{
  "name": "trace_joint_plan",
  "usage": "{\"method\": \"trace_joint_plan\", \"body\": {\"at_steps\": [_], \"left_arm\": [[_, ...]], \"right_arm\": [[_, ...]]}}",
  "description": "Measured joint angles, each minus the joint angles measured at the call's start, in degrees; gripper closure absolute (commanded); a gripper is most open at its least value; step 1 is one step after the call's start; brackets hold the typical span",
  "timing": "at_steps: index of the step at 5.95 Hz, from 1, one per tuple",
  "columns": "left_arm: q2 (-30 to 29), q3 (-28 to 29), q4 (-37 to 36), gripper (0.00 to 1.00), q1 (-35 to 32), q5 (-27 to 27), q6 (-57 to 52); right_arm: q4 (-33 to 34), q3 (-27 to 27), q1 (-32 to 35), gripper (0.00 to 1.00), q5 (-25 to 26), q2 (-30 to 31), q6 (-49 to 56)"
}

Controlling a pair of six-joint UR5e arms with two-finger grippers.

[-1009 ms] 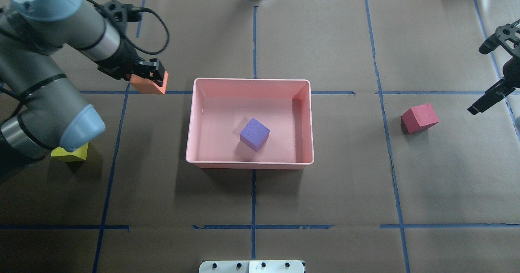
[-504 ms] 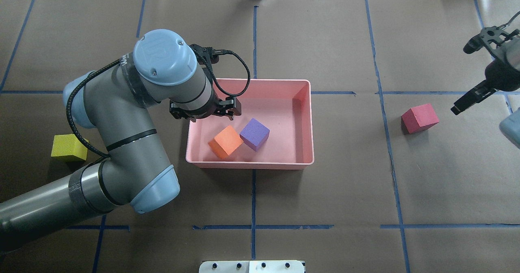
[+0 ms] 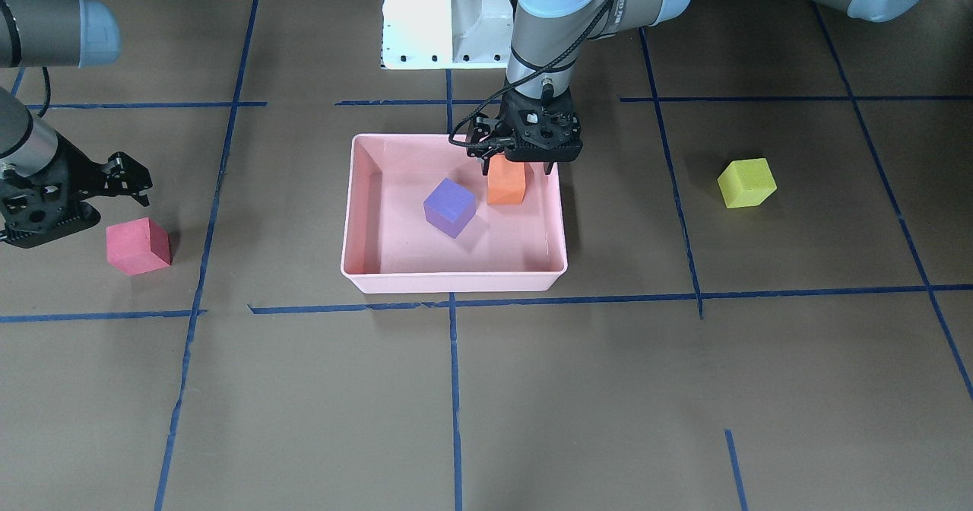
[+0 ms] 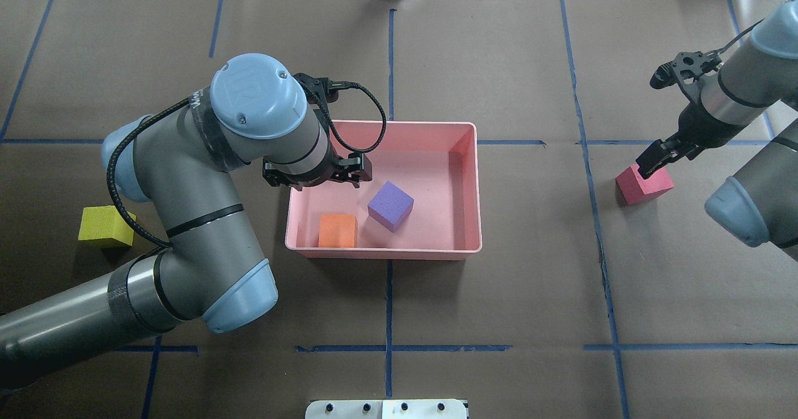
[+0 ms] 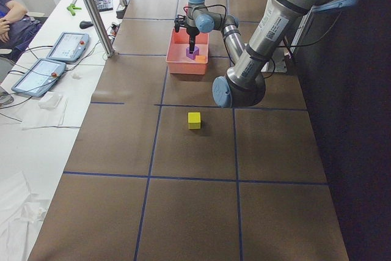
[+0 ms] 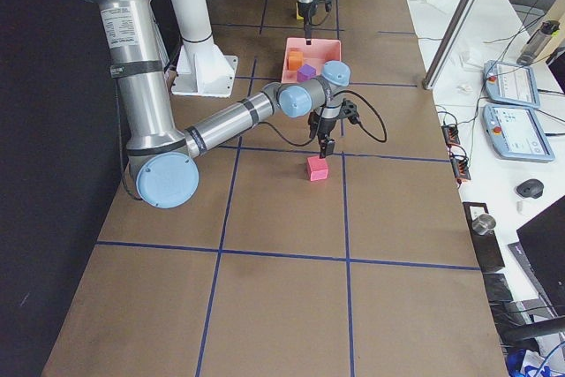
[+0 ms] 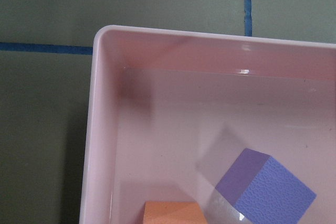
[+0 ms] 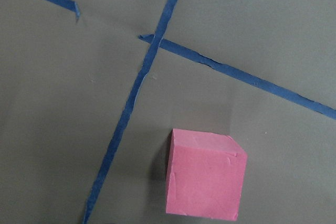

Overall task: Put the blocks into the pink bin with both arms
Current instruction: 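Lower the right gripper onto the pink cube and close on it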

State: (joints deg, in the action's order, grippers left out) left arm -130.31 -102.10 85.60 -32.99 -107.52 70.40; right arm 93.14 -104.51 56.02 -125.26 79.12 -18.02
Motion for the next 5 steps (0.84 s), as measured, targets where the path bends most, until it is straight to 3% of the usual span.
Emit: {"method": "trace_joint_plan", "body": {"at_steps": [3, 4, 5], "left_arm": [[0.05, -0.05, 0.00, 0.00, 0.03, 0.14, 0.00], [0.06, -0.16, 0.00, 0.00, 0.03, 0.18, 0.00], [0.06, -0.27, 0.00, 0.00, 0.03, 0.20, 0.00]], "right_arm": [[-9.19, 9.13, -1.89, 0.00, 1.09, -0.14, -0.28], [-9.97, 11.29, -3.22, 0.21, 1.39, -0.26, -0.27], [-10.15, 12.48, -4.27, 0.57, 1.76, -0.45, -0.26]]}}
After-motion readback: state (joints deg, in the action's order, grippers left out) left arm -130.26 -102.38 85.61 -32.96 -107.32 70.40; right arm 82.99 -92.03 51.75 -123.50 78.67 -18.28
